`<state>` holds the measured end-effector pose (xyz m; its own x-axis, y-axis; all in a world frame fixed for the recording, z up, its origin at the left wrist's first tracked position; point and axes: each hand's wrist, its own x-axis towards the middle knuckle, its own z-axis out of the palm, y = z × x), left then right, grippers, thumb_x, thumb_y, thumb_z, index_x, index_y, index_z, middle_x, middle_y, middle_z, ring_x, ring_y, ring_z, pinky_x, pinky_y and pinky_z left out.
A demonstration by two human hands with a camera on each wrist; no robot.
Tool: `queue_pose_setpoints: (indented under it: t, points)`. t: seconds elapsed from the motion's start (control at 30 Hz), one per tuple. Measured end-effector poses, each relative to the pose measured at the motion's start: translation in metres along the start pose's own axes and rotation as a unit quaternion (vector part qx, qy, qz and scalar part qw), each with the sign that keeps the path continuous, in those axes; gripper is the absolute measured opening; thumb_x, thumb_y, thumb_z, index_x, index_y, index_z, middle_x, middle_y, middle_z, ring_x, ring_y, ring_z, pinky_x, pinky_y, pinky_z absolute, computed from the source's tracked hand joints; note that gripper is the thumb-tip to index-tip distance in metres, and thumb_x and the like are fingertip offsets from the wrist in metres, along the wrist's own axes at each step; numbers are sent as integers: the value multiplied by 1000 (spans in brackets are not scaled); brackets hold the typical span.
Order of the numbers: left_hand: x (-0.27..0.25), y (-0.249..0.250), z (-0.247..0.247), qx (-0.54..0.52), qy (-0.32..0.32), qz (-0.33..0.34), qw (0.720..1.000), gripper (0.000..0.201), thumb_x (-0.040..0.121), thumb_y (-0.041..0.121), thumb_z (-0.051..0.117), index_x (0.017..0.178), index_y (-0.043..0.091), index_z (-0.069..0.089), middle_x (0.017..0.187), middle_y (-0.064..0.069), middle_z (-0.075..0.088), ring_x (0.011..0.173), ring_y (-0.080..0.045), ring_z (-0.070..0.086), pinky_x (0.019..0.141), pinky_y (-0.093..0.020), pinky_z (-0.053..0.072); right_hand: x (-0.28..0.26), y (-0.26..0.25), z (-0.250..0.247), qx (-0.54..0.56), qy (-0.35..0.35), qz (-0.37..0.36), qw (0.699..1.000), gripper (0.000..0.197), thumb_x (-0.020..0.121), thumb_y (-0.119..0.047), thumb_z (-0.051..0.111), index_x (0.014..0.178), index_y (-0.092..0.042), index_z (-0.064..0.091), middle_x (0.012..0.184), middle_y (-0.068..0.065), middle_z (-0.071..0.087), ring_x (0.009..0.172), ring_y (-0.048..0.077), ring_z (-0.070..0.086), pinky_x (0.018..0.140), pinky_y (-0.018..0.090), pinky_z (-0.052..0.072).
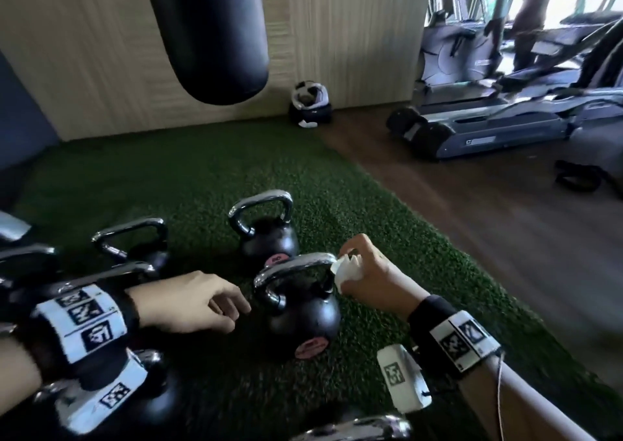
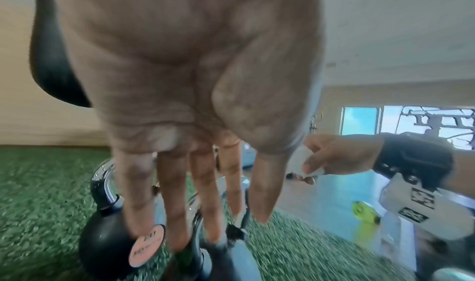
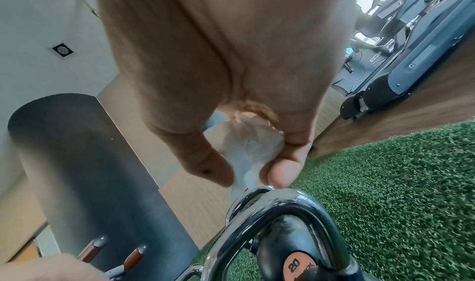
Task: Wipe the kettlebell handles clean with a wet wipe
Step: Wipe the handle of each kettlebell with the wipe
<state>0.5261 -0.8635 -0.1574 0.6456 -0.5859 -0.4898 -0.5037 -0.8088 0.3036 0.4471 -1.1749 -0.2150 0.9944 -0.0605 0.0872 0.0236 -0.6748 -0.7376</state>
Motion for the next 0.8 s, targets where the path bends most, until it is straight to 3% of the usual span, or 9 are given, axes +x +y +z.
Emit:
queue_pose_setpoints:
  t: [0.13,0.23,0.3,0.33,0.4,0.47,0.63,0.7,0.8]
  points:
    - [52,-28,38,-33,83,-89,992,31,86,42,75,114,48,63,114,22,70,100,6,65,94,-20,51,16,14,3,24,28,-7,999,39,89,-8,69,119,-17,45,68,-7,53,52,3,45,50,15,38]
    - [98,-48,80,-193,108,-127,967,83,76,40,85,146,41,41,147,9,54,123,-13,61,101,-24,46,25,24,1,-1,33,5,999,31,84,-17,78,104,-30,58,65,-7,57,54,1,49,51,14,39]
    - [120,-55,107,-302,80,-122,942,121,60,50,92,157,40,20,155,14,38,142,-18,46,113,-30,39,31,28,1,-24,30,15,999,22,86,-26,80,98,-32,63,70,-8,62,56,-3,51,52,12,39]
    - [128,-55,116,-350,77,-111,927,129,53,56,93,157,41,19,152,20,36,145,-15,40,116,-32,35,35,29,1,-26,23,14,999,21,86,-30,81,98,-33,64,72,-7,64,57,-2,53,52,13,41]
    - [145,-54,132,-417,119,-90,897,112,50,57,96,146,47,39,143,31,46,136,-1,46,116,-29,34,44,29,5,-11,14,1,1000,23,84,-37,82,101,-38,67,81,-7,70,65,4,61,58,19,48]
    - [160,-47,143,-443,179,-88,874,82,57,51,97,129,45,58,123,29,65,118,9,56,110,-25,40,51,28,11,11,21,-12,1000,26,81,-38,84,104,-41,71,91,-12,72,76,6,64,65,22,52]
    - [185,-31,156,-475,216,-90,848,44,63,46,96,103,38,78,104,24,77,103,8,68,101,-22,49,60,25,36,55,82,-35,995,35,86,-38,79,119,-36,72,109,-16,63,98,3,63,82,18,52]
    - [187,-28,155,-506,215,-112,828,37,64,40,97,97,34,82,100,21,78,99,7,70,99,-21,50,62,24,47,46,98,-54,993,42,91,-27,73,132,-29,66,113,-13,56,99,2,61,84,17,52]
    - [189,-28,157,-526,216,-107,815,39,61,39,97,97,30,83,100,18,79,100,5,71,100,-23,51,65,19,59,9,108,-115,987,55,92,-2,65,144,-18,55,114,-7,54,99,-2,55,87,4,41]
